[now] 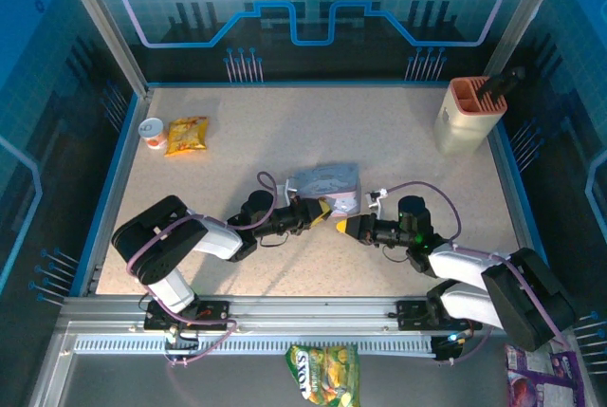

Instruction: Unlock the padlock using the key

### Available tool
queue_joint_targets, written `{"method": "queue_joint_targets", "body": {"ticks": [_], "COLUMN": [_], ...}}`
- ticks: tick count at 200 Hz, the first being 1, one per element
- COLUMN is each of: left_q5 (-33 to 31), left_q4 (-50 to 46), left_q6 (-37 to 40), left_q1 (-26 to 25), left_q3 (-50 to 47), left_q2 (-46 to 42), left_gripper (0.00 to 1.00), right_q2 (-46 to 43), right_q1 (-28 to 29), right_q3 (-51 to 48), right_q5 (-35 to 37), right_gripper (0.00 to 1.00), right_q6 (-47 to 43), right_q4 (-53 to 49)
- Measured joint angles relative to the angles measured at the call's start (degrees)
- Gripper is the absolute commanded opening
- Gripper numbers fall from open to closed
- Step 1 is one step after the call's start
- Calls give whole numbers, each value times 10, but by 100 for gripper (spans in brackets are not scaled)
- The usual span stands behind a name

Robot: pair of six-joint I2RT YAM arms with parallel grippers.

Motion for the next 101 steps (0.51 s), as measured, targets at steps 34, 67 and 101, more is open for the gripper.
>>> {"method": "queue_joint_targets", "body": {"ticks": [34,67,101], "left_q5": [2,4,4], "left_q4": [7,8,8], "left_q6": [-12,-13,-13], "left_q1": [0,0,-2], "left_q3": [0,0,0], "left_q2": [0,0,0], "left_gripper": [11,11,11], "right_q2": [0,0,0], "right_q1": [-5,-7,-7], "right_q3": [0,0,0], "right_q5": [-3,-8,-9], "right_gripper": [0,0,0], "right_q6": [0,0,0], "right_q4": [4,4,3]}}
